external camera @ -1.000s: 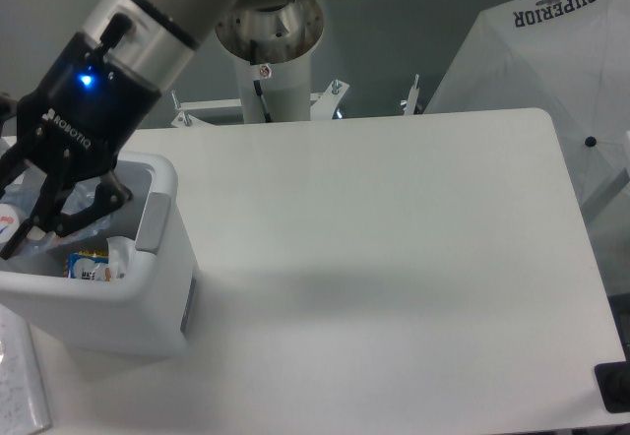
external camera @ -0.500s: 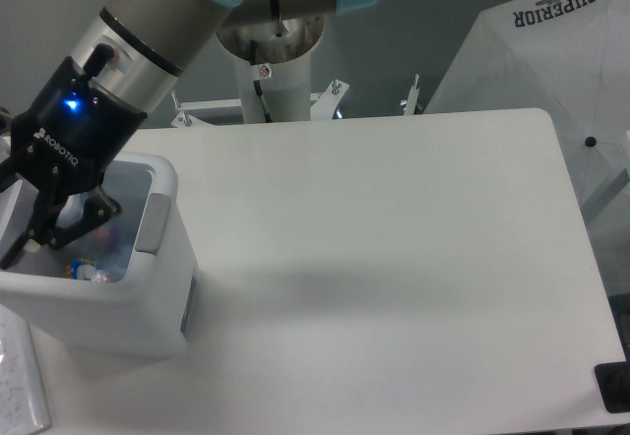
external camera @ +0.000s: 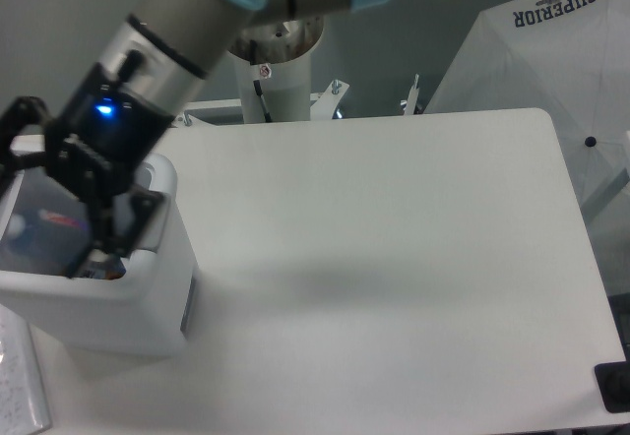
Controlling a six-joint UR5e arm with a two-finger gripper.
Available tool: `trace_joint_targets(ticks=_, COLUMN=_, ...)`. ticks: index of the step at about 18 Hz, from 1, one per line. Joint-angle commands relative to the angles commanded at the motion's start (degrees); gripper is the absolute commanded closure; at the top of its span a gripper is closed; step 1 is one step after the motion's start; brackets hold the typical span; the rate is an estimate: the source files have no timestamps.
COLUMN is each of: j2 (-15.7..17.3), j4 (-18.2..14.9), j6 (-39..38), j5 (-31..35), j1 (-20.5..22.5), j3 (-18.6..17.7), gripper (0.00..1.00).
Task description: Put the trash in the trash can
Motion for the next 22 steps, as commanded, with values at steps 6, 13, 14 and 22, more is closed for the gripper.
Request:
trace_joint_targets(ticks=6, j2=-0.4, j4=-0.3, j6=6.7, j5=0.1, j1=8.7, j3=-2.6, gripper=0.00)
trace_joint_targets(ticks=13, j2=-5.1, j4=-0.4, j6=12.8, j5=13.4, j1=11.4, j3=-3.9, gripper=0.00)
trace_joint_targets(ticks=14, j2=-5.9, j4=-0.4, j6=14.7, j5=18.7, j1=11.4, j3=-4.3, gripper=0.00)
trace_joint_targets(ticks=22, j2=-6.8, j4=-9.0, j6=30.0, j5=33.8, j1=10.5, j3=-4.4, gripper=0.00)
